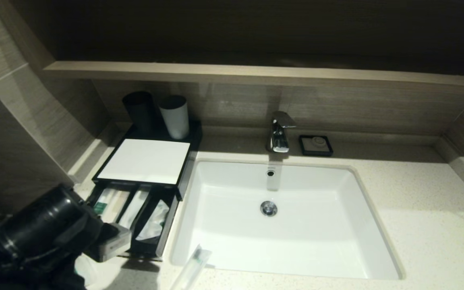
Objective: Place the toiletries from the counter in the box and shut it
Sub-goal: Pick up the bathroom toiletry
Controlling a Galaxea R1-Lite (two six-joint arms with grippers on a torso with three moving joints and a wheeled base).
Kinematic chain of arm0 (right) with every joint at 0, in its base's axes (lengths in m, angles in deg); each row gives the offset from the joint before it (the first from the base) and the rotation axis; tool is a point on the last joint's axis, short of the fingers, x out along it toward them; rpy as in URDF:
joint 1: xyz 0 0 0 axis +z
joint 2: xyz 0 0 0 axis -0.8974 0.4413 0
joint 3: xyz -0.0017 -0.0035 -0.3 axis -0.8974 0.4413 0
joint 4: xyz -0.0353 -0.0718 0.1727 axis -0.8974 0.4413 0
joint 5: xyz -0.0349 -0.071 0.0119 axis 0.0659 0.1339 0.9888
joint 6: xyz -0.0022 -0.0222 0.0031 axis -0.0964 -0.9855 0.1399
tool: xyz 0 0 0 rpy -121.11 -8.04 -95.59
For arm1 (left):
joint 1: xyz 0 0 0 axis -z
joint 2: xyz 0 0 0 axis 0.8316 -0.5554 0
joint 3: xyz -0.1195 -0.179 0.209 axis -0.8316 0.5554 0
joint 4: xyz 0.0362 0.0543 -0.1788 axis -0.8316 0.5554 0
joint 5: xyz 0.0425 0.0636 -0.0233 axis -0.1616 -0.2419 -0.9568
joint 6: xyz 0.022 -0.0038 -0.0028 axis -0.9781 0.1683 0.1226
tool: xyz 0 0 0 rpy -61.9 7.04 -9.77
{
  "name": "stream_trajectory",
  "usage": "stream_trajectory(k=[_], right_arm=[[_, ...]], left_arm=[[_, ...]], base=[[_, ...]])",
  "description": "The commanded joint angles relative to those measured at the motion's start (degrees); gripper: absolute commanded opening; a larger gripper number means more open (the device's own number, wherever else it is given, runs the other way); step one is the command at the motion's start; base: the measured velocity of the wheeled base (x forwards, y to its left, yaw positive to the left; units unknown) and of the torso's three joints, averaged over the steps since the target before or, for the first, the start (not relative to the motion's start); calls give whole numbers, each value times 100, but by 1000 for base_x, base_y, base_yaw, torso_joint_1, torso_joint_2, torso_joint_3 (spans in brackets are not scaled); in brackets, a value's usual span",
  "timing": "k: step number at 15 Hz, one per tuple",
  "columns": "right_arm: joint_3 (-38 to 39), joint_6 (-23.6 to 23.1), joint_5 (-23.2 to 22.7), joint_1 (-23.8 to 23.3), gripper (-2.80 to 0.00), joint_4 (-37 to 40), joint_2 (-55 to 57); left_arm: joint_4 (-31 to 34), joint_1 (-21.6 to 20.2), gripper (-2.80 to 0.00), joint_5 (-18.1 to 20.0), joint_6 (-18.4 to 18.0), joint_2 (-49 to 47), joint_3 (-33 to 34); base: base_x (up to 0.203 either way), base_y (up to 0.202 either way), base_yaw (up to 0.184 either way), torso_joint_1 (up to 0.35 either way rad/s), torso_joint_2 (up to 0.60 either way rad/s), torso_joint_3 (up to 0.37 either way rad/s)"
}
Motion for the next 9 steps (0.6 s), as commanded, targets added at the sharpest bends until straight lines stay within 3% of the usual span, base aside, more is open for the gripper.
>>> stream_trajectory(k=[1,9], right_arm=[[1,-1,0,1,-280,2,5],[1,-1,0,1,-280,2,-3]], left_arm=[[213,56,-280,-141,8,-547,-288],[1455,99,-280,-321,-223,-1683,-2073]], base=[[0,0,0,0,0,0],[0,0,0,0,0,0]])
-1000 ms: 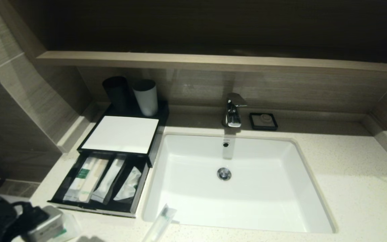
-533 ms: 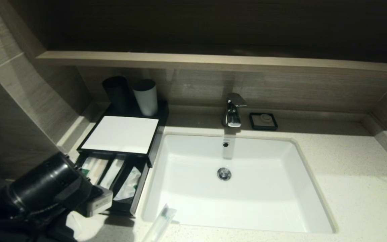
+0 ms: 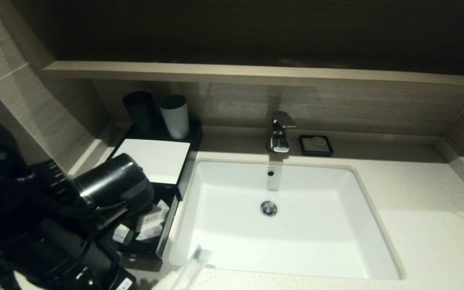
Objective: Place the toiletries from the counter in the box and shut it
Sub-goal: Pick up the bathroom toiletry
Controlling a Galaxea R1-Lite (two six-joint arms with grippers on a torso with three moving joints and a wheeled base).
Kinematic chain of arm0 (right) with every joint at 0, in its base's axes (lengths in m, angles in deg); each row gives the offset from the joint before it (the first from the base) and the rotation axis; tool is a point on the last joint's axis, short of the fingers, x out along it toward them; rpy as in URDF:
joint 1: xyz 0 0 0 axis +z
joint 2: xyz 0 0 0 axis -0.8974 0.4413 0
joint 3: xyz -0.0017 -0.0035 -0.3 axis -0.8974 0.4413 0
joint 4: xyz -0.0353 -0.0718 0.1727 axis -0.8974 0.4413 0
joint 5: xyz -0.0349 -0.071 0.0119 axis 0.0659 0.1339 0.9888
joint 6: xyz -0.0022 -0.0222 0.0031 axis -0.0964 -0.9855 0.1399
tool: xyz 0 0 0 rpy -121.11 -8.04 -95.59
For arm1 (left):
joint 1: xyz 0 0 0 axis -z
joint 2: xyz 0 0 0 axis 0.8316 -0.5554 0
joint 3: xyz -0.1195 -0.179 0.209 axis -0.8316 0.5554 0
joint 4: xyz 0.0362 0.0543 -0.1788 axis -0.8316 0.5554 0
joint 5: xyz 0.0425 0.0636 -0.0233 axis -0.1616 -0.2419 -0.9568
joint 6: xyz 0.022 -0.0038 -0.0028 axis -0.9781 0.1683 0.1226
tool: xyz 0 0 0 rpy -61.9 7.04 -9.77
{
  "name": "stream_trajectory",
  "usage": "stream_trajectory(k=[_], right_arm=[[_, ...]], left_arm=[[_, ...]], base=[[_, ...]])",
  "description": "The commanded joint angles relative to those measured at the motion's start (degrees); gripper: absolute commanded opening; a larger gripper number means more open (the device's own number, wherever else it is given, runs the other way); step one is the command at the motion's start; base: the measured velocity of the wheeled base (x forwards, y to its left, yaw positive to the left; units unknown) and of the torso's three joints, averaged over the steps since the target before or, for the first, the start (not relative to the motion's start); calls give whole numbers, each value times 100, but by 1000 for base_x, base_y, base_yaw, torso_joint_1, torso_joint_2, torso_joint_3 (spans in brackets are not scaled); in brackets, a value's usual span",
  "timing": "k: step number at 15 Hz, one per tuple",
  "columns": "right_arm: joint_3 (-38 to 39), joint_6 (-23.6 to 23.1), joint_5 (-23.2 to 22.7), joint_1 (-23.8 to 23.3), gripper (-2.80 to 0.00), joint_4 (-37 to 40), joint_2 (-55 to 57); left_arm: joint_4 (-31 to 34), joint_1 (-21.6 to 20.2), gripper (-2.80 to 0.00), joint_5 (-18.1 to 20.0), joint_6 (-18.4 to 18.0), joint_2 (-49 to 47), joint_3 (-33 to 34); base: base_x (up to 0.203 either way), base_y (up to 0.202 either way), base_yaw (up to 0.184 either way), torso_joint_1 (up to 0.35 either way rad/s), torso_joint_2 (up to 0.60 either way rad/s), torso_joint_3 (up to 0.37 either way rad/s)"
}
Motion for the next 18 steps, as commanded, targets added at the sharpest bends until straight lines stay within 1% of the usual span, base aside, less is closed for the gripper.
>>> stream_trajectory(k=[1,3,5,6,9,13,16,18], right_arm=[[1,-1,-1,1,-280,0,5],[1,-1,-1,1,-280,0,5],[1,-1,-1,1,-280,0,-1],[1,-1,-1,1,-280,0,5],[1,-1,-1,1,-280,0,5],[1,-1,-1,1,-280,0,5],[1,-1,-1,1,-280,0,5],[1,-1,-1,1,-280,0,5]], left_arm=[[465,25,-280,-9,-103,-644,-655],[785,131,-280,-15,-234,-854,-985],[966,319,-280,-47,-260,-1072,-1223],[1038,429,-280,-124,-263,-1221,-1307],[1010,705,-280,-461,-258,-1680,-1412],[931,742,-280,-494,-255,-1956,-1691],[856,817,-280,-503,-264,-2097,-1740],[775,847,-280,-566,-338,-2171,-1750]], base=[[0,0,0,0,0,0],[0,0,0,0,0,0],[0,0,0,0,0,0],[0,0,0,0,0,0],[0,0,0,0,0,0],[0,0,0,0,0,0],[0,0,0,0,0,0],[0,0,0,0,0,0]])
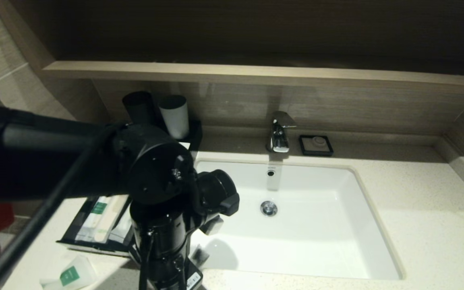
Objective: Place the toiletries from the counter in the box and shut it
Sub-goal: Pick up the bathroom toiletry
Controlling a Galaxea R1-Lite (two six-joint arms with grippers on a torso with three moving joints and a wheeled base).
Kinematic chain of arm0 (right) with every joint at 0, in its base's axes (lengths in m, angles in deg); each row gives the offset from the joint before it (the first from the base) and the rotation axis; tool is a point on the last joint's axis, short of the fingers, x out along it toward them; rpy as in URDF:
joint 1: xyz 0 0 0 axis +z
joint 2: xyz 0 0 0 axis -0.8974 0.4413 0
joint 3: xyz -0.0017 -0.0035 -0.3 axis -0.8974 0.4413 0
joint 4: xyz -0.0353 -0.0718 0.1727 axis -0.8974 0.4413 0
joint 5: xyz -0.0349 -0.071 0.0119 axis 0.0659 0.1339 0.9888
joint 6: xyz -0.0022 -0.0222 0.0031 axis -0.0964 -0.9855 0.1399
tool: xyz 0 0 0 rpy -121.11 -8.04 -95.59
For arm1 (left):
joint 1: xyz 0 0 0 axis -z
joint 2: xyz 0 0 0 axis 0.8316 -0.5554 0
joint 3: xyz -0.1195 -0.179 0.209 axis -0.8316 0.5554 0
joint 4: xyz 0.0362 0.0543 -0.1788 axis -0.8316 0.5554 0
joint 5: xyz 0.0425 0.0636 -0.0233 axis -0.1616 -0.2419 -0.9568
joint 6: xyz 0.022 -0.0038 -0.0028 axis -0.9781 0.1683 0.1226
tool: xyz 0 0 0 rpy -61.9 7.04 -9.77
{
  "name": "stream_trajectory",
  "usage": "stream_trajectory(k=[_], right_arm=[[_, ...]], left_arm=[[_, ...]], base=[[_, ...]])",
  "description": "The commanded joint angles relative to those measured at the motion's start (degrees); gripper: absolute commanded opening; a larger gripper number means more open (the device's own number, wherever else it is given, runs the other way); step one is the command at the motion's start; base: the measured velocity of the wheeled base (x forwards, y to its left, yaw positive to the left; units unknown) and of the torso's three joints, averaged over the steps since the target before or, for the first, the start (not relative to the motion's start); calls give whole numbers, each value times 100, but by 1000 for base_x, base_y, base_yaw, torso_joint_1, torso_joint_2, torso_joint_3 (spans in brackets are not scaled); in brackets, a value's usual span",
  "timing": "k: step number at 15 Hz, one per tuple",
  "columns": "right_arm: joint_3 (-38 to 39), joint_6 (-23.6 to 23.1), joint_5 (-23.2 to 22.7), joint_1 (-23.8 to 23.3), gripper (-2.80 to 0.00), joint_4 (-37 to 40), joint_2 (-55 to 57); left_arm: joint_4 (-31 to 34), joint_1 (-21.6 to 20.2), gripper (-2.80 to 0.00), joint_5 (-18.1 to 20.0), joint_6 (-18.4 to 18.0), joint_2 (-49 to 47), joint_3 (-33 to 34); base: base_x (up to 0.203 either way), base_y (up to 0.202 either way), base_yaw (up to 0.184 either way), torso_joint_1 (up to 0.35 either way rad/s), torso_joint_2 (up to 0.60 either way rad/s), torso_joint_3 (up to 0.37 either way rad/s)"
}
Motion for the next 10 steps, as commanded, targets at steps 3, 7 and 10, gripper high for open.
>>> stream_trajectory(k=[3,7,10], right_arm=[[1,1,0,1,-280,2,2],[1,1,0,1,-280,2,2],[1,1,0,1,-280,2,2]], left_arm=[[-80,48,-280,-85,-78,-239,-9],[-80,121,-280,-270,-81,-329,-21],[-80,122,-280,-343,-105,-390,-45]], base=[[0,0,0,0,0,0],[0,0,0,0,0,0],[0,0,0,0,0,0]])
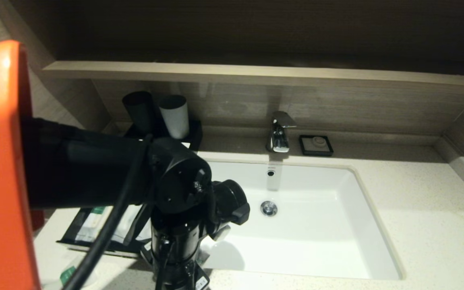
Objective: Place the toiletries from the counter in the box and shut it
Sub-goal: Pick up the bathroom toiletry
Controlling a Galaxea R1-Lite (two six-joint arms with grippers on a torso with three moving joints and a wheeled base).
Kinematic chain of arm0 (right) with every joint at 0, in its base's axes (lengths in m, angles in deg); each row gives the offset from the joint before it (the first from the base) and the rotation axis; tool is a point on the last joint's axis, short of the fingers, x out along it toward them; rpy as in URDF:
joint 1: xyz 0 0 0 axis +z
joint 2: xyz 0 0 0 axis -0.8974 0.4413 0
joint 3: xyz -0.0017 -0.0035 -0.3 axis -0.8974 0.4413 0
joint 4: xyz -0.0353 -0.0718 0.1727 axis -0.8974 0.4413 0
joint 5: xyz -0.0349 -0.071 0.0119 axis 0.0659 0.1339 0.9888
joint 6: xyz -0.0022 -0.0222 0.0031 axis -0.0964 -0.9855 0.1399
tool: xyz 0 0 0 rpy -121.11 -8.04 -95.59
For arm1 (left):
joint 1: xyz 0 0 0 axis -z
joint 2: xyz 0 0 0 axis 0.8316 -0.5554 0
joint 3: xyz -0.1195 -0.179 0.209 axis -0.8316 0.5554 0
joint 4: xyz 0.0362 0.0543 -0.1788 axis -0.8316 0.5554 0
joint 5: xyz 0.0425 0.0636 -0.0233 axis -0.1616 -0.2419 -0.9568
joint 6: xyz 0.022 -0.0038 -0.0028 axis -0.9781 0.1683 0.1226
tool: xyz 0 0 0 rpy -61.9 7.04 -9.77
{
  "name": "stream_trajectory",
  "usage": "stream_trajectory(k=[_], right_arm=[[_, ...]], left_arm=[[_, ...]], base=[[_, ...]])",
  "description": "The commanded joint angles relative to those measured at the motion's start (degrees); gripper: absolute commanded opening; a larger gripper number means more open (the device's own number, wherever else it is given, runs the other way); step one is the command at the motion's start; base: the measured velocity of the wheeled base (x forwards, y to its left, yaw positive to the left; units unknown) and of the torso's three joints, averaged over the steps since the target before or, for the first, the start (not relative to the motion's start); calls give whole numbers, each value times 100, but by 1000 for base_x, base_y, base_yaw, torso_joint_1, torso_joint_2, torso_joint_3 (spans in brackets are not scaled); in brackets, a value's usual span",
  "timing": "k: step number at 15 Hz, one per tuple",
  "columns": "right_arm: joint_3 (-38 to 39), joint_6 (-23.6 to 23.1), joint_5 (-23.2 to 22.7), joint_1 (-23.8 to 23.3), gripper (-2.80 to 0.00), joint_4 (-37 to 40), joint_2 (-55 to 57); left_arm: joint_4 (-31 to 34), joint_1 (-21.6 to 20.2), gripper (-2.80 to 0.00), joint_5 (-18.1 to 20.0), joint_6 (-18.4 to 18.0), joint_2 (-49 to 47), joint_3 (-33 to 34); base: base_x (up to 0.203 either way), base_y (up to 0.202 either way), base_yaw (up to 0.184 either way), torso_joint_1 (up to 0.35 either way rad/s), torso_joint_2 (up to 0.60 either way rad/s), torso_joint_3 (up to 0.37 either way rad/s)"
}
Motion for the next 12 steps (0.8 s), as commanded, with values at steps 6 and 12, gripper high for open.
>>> stream_trajectory(k=[6,12], right_arm=[[1,1,2,1,-280,2,2],[1,1,2,1,-280,2,2]], left_arm=[[-58,8,0,-222,-4,-97,-7],[-50,17,0,-256,67,-262,-42]], base=[[0,0,0,0,0,0],[0,0,0,0,0,0]])
